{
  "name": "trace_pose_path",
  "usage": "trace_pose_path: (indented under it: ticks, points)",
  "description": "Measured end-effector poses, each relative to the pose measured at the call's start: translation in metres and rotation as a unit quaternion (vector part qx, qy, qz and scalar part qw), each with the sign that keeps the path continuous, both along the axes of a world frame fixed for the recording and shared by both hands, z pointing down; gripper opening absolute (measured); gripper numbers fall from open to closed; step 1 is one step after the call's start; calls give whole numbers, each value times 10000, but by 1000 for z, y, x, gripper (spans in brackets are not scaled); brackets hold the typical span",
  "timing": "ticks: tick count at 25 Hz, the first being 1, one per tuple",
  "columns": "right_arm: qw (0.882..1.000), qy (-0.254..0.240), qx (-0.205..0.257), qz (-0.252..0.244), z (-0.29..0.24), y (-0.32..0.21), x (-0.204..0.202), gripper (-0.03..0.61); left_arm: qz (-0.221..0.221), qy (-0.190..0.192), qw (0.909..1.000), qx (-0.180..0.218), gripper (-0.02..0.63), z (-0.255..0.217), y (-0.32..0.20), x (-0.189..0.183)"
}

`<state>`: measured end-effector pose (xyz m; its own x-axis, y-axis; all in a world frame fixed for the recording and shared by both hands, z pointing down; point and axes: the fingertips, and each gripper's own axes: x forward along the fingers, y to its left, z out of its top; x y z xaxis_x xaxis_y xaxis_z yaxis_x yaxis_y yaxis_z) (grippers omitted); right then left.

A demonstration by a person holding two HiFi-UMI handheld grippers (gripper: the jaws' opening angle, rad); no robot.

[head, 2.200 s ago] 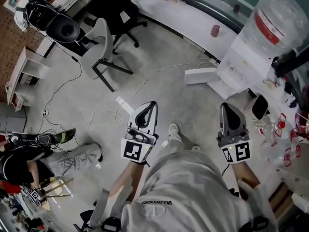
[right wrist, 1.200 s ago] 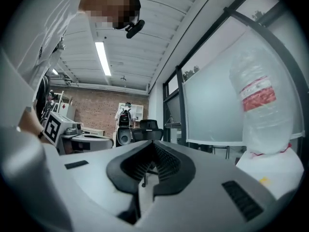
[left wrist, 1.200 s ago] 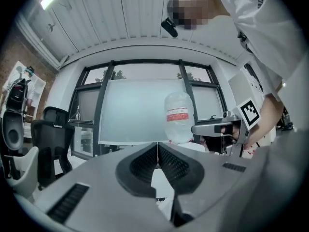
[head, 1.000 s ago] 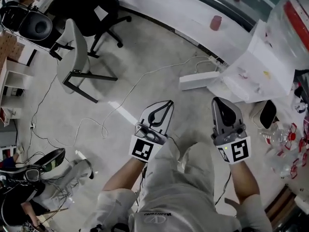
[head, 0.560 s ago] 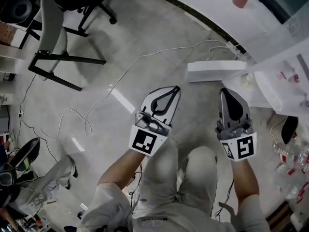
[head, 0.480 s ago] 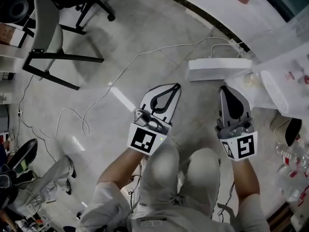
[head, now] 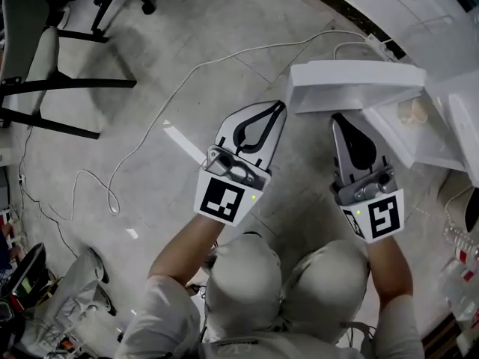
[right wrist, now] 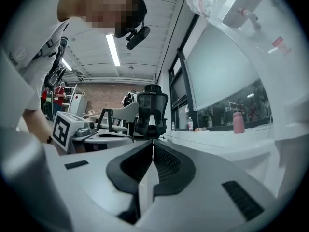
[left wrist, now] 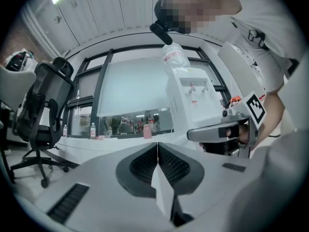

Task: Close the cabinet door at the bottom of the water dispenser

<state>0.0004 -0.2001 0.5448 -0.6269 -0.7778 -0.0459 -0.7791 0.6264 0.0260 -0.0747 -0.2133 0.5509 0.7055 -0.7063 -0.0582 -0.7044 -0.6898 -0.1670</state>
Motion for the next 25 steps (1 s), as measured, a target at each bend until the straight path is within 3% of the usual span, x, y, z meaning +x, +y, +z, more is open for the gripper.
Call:
trace_pose_path:
  ticks: [6,15,25]
  points:
    - [9998,160,107,-76,27,-6,0,15,134,172,9994,-278,25,31,-14,8]
    - [9997,222,129,-17,44,-2,2,15,313,263,9976,-553,213,49,-34,21]
    - [9997,210,123,31,45,2,7,15,462,157,9977,-474,215,53,-50,33]
